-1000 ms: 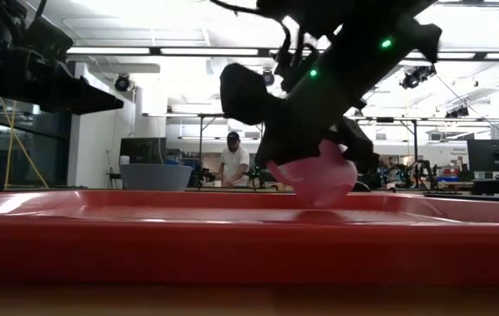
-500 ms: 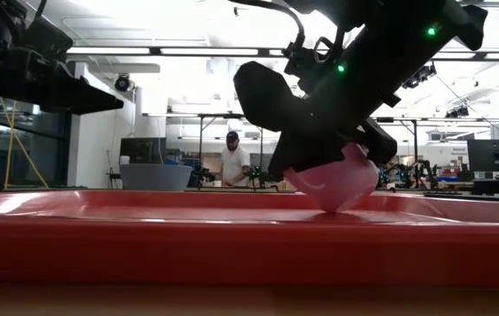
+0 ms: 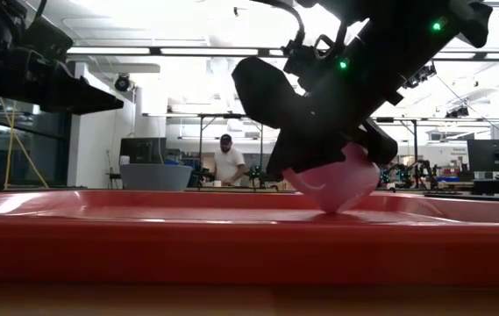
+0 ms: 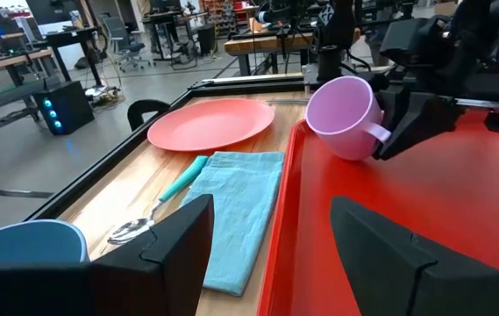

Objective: Set up tray
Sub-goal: Put the pink mug on the top right of the red serving tray

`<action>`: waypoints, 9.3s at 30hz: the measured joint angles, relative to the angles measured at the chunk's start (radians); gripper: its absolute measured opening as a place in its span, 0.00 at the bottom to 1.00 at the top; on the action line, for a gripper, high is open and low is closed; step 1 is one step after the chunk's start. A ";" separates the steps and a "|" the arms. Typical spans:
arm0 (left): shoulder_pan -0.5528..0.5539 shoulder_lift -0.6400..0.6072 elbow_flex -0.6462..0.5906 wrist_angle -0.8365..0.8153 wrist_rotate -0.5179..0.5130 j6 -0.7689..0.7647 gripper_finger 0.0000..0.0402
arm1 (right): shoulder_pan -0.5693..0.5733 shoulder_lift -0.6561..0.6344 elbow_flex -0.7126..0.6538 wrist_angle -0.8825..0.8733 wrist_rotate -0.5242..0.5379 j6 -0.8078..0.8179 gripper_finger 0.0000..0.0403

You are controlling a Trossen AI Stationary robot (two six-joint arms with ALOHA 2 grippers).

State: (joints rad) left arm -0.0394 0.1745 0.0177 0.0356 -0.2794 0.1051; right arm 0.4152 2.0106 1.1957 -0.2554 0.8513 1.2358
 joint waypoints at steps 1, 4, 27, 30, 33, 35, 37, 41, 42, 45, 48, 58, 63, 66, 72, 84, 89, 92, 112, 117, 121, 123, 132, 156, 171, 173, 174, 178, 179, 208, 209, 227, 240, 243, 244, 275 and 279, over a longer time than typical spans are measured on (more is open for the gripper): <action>0.000 0.000 0.000 0.000 0.000 0.000 0.65 | 0.000 0.000 0.000 0.007 -0.001 -0.004 0.06; 0.000 0.000 0.000 0.000 0.000 0.000 0.65 | 0.000 0.000 0.000 0.022 -0.008 -0.009 0.10; 0.000 0.000 0.000 0.000 0.002 0.003 0.65 | 0.001 -0.037 -0.001 0.038 -0.040 -0.100 0.44; 0.000 0.000 0.000 0.000 0.003 0.003 0.65 | 0.004 -0.059 -0.001 0.035 -0.051 -0.134 0.45; 0.000 0.000 0.000 0.000 0.005 0.003 0.65 | 0.012 -0.078 0.000 0.035 -0.064 -0.149 0.45; 0.000 0.000 0.000 0.000 0.006 0.003 0.65 | 0.023 -0.089 0.000 0.031 -0.085 -0.163 0.45; 0.000 0.000 0.000 0.000 0.006 0.002 0.65 | 0.035 -0.097 0.000 0.030 -0.106 -0.164 0.45; 0.000 0.000 0.000 0.000 0.006 0.002 0.65 | 0.063 -0.116 0.000 0.006 -0.131 -0.164 0.45; 0.000 0.000 0.000 0.000 0.006 0.002 0.65 | 0.069 -0.119 0.000 0.002 -0.128 -0.164 0.45; 0.000 0.000 0.000 0.000 0.006 0.002 0.65 | 0.086 -0.135 0.000 -0.008 -0.127 -0.169 0.45; 0.000 0.000 0.000 0.000 0.006 0.002 0.65 | 0.098 -0.160 0.000 -0.016 -0.128 -0.197 0.45; 0.000 0.000 0.000 0.000 0.006 -0.004 0.65 | 0.105 -0.264 0.000 -0.033 -0.090 -0.346 0.45; 0.000 0.000 0.000 0.000 0.006 -0.004 0.65 | 0.058 -0.334 0.000 -0.177 -0.085 -0.313 0.45; 0.000 0.000 0.000 0.000 0.006 -0.004 0.65 | -0.010 -0.384 0.000 -0.369 -0.242 -0.181 0.45; 0.000 0.000 0.000 0.000 0.005 -0.005 0.65 | -0.136 -0.492 0.000 -0.553 -0.515 -0.091 0.45; 0.000 0.000 0.000 0.000 0.005 -0.005 0.65 | -0.253 -0.562 0.000 -0.549 -0.870 -0.169 0.45; 0.000 0.000 0.000 0.000 0.005 -0.005 0.65 | -0.256 -0.529 0.000 -0.663 -0.854 -0.186 0.45; 0.000 0.000 0.000 0.000 0.005 -0.005 0.65 | -0.266 -0.510 0.000 -0.675 -0.847 -0.201 0.45; 0.000 0.000 0.000 0.000 0.005 -0.005 0.65 | -0.297 -0.386 0.000 -0.615 -0.830 -0.284 0.45; 0.000 0.000 0.000 0.000 0.005 -0.005 0.65 | -0.323 -0.386 0.000 -0.613 -0.813 -0.277 0.39; 0.000 0.000 0.000 0.000 0.005 -0.005 0.65 | -0.332 -0.386 0.000 -0.603 -0.843 -0.299 0.30; 0.000 0.000 0.000 0.000 0.005 -0.005 0.65 | -0.332 -0.386 0.000 -0.601 -0.868 -0.310 0.26; 0.000 0.000 0.000 0.000 0.005 -0.005 0.65 | -0.329 -0.386 0.000 -0.595 -0.865 -0.320 0.12; 0.000 0.000 0.000 0.000 0.005 -0.005 0.65 | -0.328 -0.388 0.000 -0.656 -0.745 -0.238 0.00; 0.000 0.000 0.000 0.000 0.005 -0.004 0.65 | -0.328 -0.449 0.000 -0.756 -0.626 -0.159 0.00; 0.000 0.000 0.000 0.000 0.005 -0.004 0.65 | -0.328 -0.453 0.000 -0.750 -0.655 -0.164 0.00; 0.000 0.000 0.000 -0.001 0.005 -0.004 0.65 | -0.329 -0.453 0.000 -0.739 -0.671 -0.167 0.00; 0.000 0.000 0.000 0.000 0.004 -0.003 0.65 | -0.328 -0.454 0.000 -0.728 -0.715 -0.193 0.00; 0.000 0.000 0.000 -0.001 0.004 -0.003 0.65 | -0.328 -0.454 0.000 -0.730 -0.714 -0.195 0.00; 0.000 0.000 0.000 0.000 0.005 -0.004 0.65 | -0.330 -0.365 0.000 -0.641 -0.727 -0.191 0.44; 0.000 0.000 0.000 -0.001 0.005 -0.004 0.65 | -0.330 -0.356 0.000 -0.641 -0.724 -0.188 0.43; 0.000 0.000 0.000 -0.001 0.007 -0.004 0.65 | -0.330 -0.342 0.000 -0.701 -0.686 -0.136 0.02; 0.000 0.000 0.000 -0.001 0.007 -0.005 0.65 | -0.324 -0.342 0.000 -0.780 -0.659 -0.029 0.00; 0.000 0.000 0.000 -0.001 0.008 -0.005 0.65 | -0.317 -0.342 0.000 -0.809 -0.649 0.020 0.00; 0.000 0.000 0.000 0.000 0.008 -0.005 0.65 | -0.315 -0.342 0.000 -0.815 -0.645 0.035 0.00; 0.000 0.000 0.000 0.000 0.007 0.003 0.65 | -0.349 -0.343 0.000 -0.890 -0.615 0.087 0.00; 0.000 0.000 0.000 -0.001 0.008 0.003 0.65 | -0.349 -0.343 0.000 -0.883 -0.616 0.063 0.01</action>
State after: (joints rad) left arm -0.0392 0.1745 0.0174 0.0350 -0.2718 0.1081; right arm 0.0663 1.6680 1.1957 -1.1385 0.2353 1.2991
